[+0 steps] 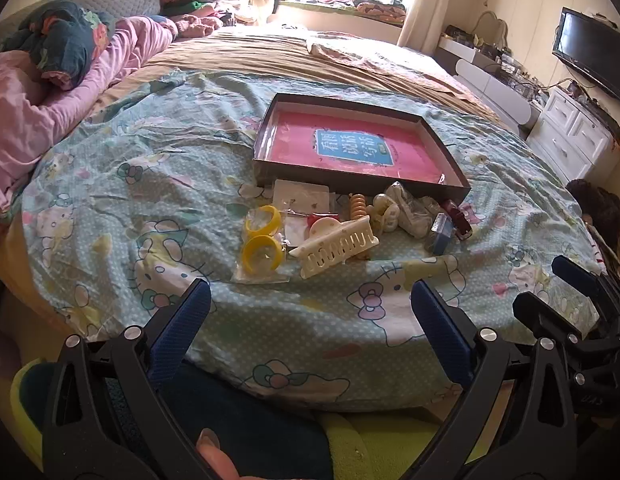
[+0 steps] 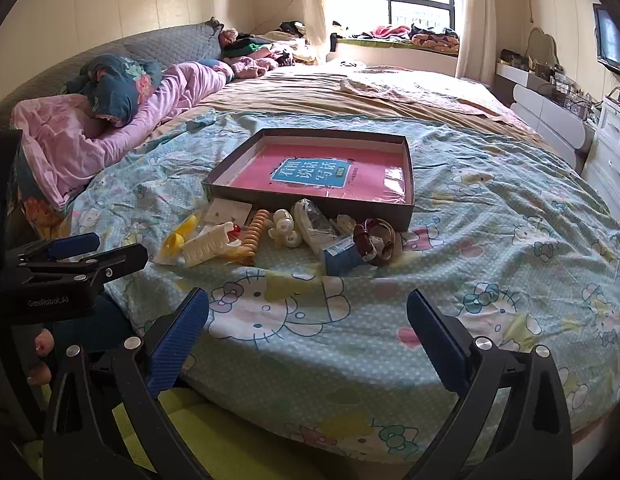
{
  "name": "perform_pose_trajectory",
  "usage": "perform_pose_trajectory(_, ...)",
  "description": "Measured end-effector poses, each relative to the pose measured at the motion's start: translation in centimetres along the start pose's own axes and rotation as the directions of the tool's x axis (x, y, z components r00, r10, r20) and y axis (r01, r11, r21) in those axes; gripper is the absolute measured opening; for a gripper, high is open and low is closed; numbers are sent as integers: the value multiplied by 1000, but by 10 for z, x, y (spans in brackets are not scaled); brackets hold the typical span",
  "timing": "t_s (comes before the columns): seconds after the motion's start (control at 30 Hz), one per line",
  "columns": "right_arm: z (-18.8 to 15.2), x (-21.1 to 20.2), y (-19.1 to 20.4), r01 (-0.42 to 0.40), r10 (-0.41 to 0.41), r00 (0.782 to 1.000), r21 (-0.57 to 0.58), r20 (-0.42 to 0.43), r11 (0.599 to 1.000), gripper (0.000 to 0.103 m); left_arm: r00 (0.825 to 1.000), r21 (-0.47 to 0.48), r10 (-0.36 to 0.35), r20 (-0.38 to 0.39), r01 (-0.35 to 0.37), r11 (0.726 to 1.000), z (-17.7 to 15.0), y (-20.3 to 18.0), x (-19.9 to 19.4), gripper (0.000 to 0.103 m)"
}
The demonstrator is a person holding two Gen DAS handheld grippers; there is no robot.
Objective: Organize jewelry
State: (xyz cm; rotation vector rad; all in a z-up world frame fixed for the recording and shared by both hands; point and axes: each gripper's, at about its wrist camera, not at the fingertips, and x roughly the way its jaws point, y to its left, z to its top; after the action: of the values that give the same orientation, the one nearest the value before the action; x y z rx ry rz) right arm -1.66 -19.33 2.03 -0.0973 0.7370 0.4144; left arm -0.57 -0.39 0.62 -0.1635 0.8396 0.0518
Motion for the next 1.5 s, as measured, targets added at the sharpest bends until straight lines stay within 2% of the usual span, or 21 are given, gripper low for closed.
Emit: perform_pose_trajectory(1.5,1,1,8,-11,11,1000,-9,1,1000,99,1000,1,-5,0,5,1000,0,1,-3,94)
